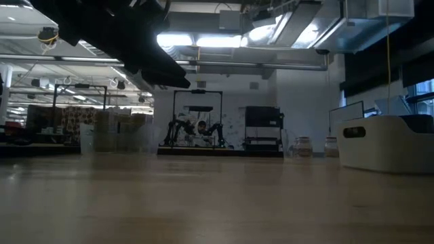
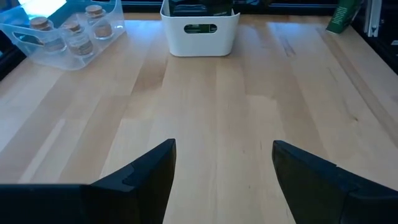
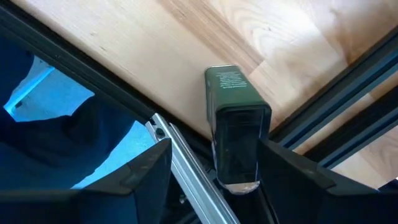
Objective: Sort spices by type
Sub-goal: Put the black seasoning can into the white bin
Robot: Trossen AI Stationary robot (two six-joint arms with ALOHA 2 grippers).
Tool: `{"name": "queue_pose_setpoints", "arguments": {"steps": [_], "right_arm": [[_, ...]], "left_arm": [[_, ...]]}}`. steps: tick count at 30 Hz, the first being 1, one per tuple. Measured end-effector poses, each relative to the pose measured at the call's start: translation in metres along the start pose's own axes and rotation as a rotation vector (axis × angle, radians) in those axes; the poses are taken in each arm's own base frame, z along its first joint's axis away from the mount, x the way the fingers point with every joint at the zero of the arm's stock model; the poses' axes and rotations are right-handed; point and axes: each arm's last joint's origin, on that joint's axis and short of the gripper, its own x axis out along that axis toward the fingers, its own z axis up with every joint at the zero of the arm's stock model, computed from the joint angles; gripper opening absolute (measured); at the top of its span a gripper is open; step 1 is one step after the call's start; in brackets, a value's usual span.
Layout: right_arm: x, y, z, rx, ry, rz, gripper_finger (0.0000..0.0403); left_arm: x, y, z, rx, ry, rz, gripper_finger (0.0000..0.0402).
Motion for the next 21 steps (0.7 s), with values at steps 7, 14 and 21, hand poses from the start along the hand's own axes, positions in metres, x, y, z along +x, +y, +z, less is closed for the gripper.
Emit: {"name": "queue_pose_setpoints", "arguments": {"steps": [7,14,21], "right_arm": [[-0.001,-0.006,0.002,0.009,-0.011,-0.058,0.0234],[0.002,-0.007,-0.004,-0.033,-0.006,-0.059,0.0234],[0.031,0.000,-0.016,-0.075,-0.036,-0.093,0.0234]], "left_arm": [[0.000,0.000,0.000,0.002,0.000,0.000,0.0248],[0.000,0.000,0.000,0.004,0.001,0.001,0.0248],[0.000,0.000,0.000,0.010,-0.002,0.001,0.0248]]}}
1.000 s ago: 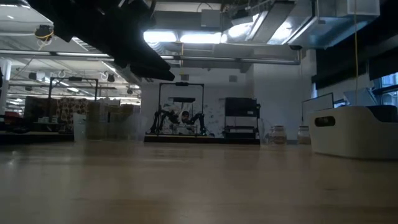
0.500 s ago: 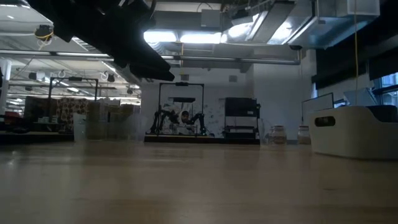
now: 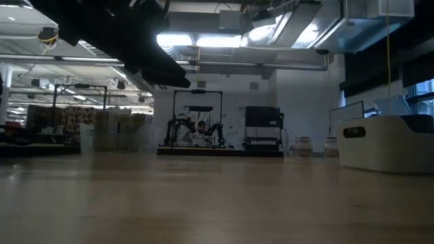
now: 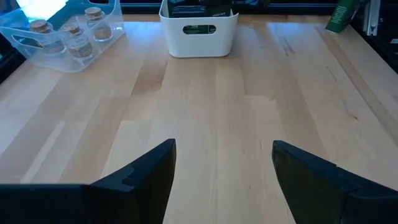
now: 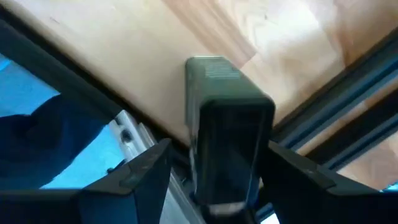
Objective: Sort spices by type
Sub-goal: Put the black seasoning can into the white bin
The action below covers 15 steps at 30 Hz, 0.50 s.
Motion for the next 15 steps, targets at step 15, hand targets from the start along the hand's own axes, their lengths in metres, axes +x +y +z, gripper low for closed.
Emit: {"name": "queue_pose_setpoints", "arguments": {"steps": [15], "right_arm": [[0.022,0.012,0.003,-0.024,-0.068,-0.008,0.0117]], "left_arm": [[0.000,0.000,0.004,0.012,-0.042,-0.001,0.0248]]}}
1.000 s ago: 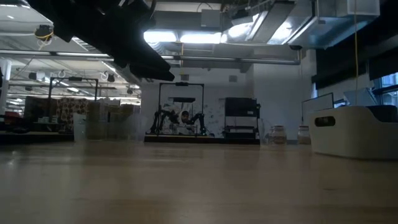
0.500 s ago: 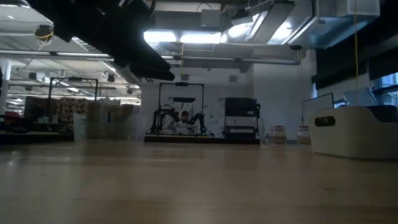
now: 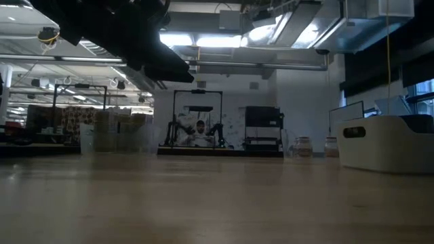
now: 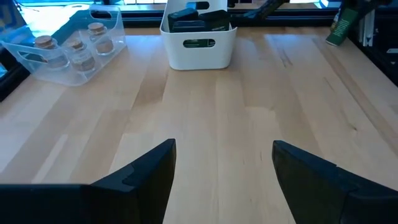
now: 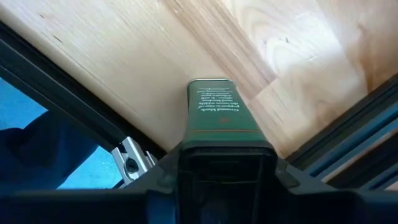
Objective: Sort spices by type
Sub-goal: Put the black seasoning can into the white bin
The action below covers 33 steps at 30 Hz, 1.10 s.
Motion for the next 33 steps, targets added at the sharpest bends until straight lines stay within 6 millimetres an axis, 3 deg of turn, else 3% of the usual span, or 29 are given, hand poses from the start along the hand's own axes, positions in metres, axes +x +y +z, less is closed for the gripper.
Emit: {"name": "queue_pose_setpoints", "arguments": {"steps": [9,18,24,33], "right_arm": [[-0.002,-0.001,0.001,0.002,-0.022,0.012,0.0117],[-0.035,-0.009,0.024,0.029,-0.107,0.099,0.0117],[-0.058,-0.029,0.048,0.046,-0.213,0.036,0.0117],[-0.104,-0.080,0.083,0.149,-0.470,-0.038,0.0117]], "left_arm": [[0.000,0.000,0.000,0.007,0.000,0.000,0.0248],[0.000,0.000,0.000,0.007,0.001,0.000,0.0248],[0.000,0.000,0.000,0.007,0.001,0.000,0.0248],[0.000,0.000,0.001,0.023,-0.009,0.000,0.0248]]}}
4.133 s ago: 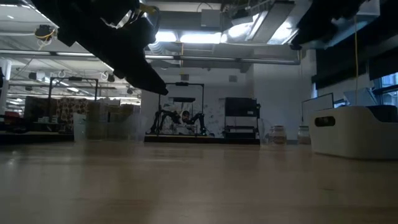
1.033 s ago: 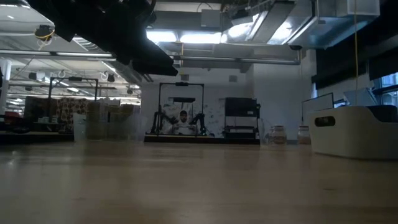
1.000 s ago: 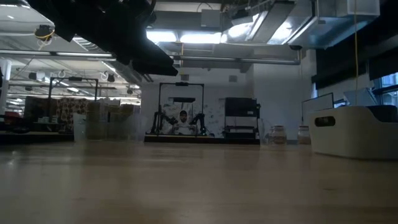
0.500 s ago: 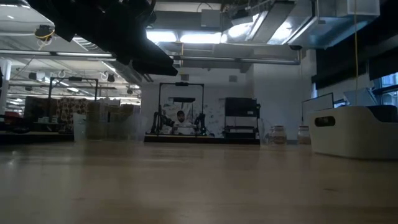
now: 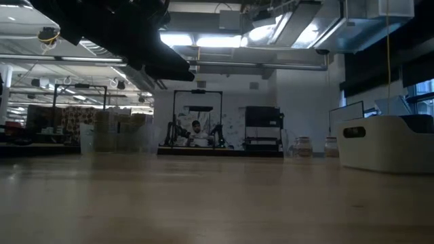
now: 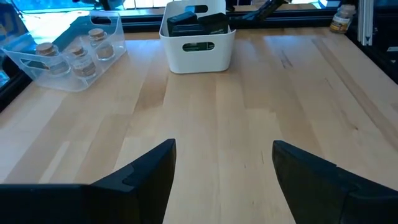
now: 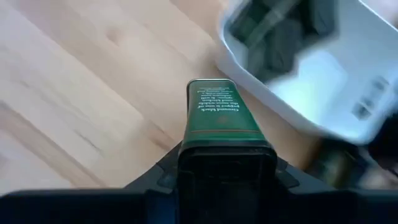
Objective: Sort spices by type
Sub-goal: Put the black seasoning can into the white bin
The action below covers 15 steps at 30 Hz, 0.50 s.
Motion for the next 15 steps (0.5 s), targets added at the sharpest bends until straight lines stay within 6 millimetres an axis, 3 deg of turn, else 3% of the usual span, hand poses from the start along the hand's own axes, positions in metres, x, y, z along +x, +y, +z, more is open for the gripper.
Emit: {"name": "queue_pose_setpoints", "arguments": {"steps": [4,9,15], "right_arm": [[0.006,-0.017,0.025,0.082,-0.065,0.010,0.0117],[0.028,-0.044,0.045,0.149,-0.033,-0.058,0.0117],[0.050,-0.091,0.051,0.213,0.041,-0.091,0.0117]], "left_arm": [[0.000,0.000,0.000,0.001,0.002,0.000,0.0248],[0.000,0.000,-0.001,0.003,0.007,0.000,0.0248],[0.000,0.000,-0.001,0.004,0.011,0.000,0.0248]]}}
